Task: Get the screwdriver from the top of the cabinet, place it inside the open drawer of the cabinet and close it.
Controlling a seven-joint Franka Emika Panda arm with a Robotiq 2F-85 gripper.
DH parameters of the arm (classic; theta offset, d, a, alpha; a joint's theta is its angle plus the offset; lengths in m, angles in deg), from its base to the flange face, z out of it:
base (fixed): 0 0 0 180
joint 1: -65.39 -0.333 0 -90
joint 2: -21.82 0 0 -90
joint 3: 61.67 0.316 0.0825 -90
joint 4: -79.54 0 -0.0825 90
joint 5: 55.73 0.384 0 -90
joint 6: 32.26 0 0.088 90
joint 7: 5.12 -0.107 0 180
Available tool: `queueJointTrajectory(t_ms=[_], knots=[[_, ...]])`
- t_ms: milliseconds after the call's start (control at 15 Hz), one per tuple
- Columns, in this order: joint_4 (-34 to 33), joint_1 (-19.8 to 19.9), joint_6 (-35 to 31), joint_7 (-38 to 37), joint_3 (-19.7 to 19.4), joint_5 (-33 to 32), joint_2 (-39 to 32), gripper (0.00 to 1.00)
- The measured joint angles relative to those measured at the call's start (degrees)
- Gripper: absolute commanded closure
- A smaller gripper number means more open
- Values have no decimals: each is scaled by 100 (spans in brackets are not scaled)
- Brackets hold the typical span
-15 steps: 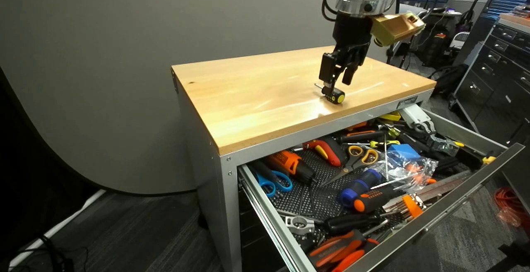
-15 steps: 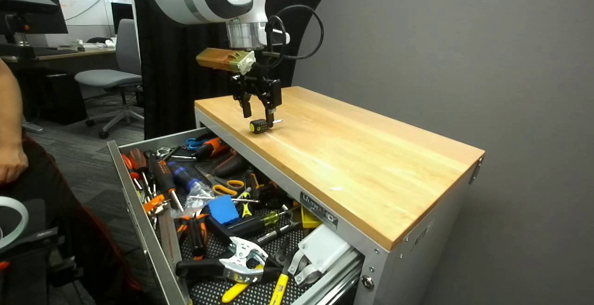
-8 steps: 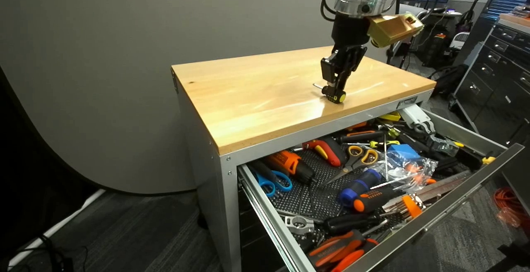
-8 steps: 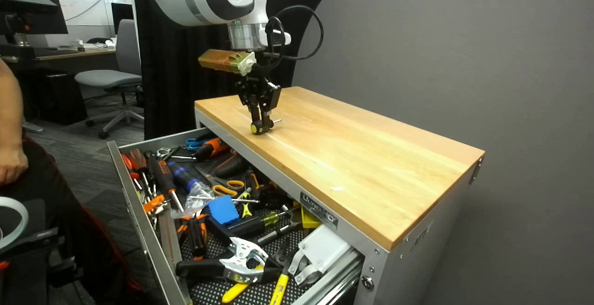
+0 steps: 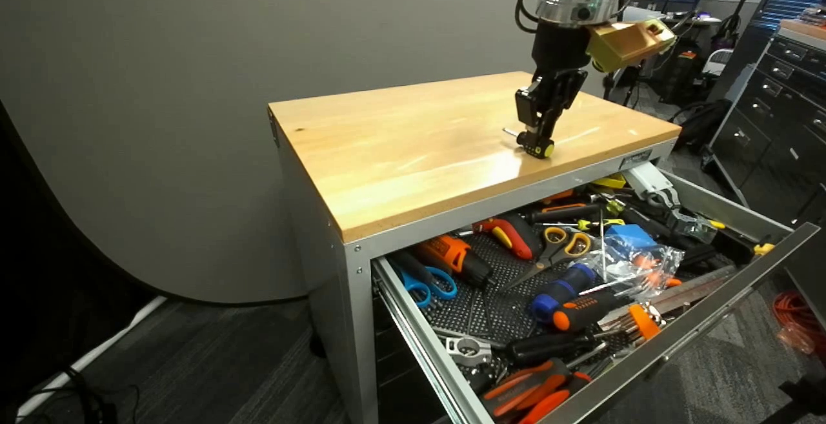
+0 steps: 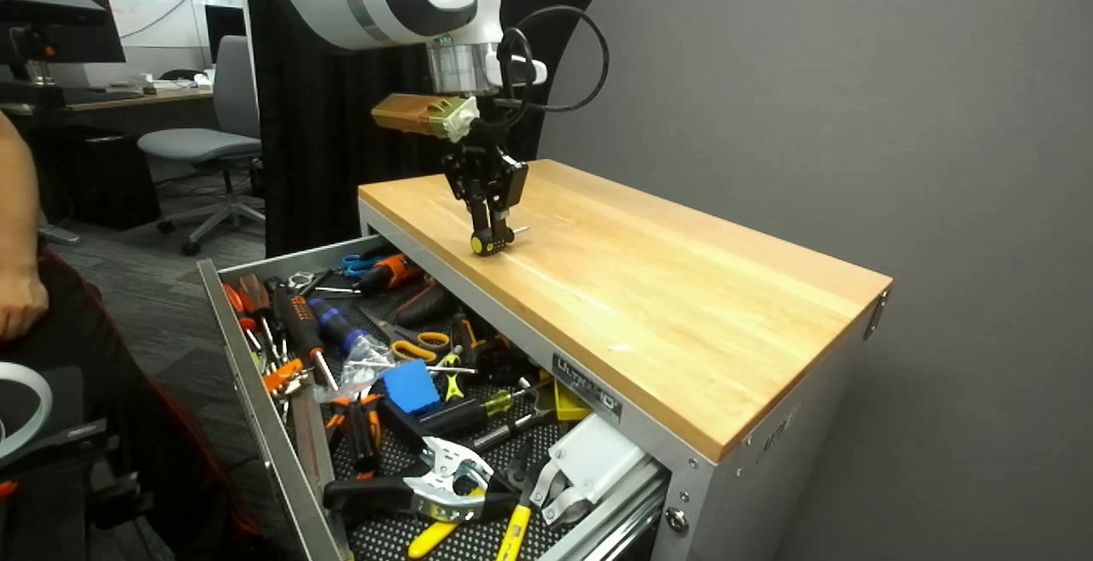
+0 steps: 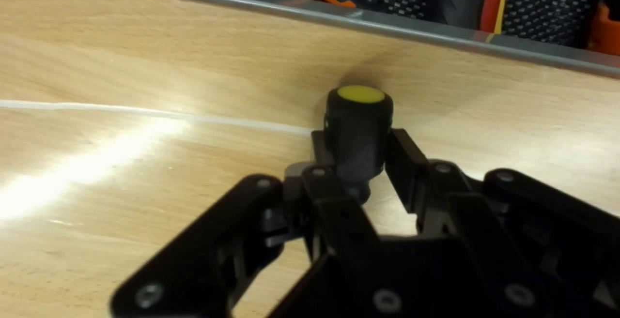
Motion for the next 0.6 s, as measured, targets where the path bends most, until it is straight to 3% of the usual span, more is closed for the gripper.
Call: queueJointTrajectory(t_ms=[600], knots=[[1131, 134, 331, 7, -211, -162, 792, 82]])
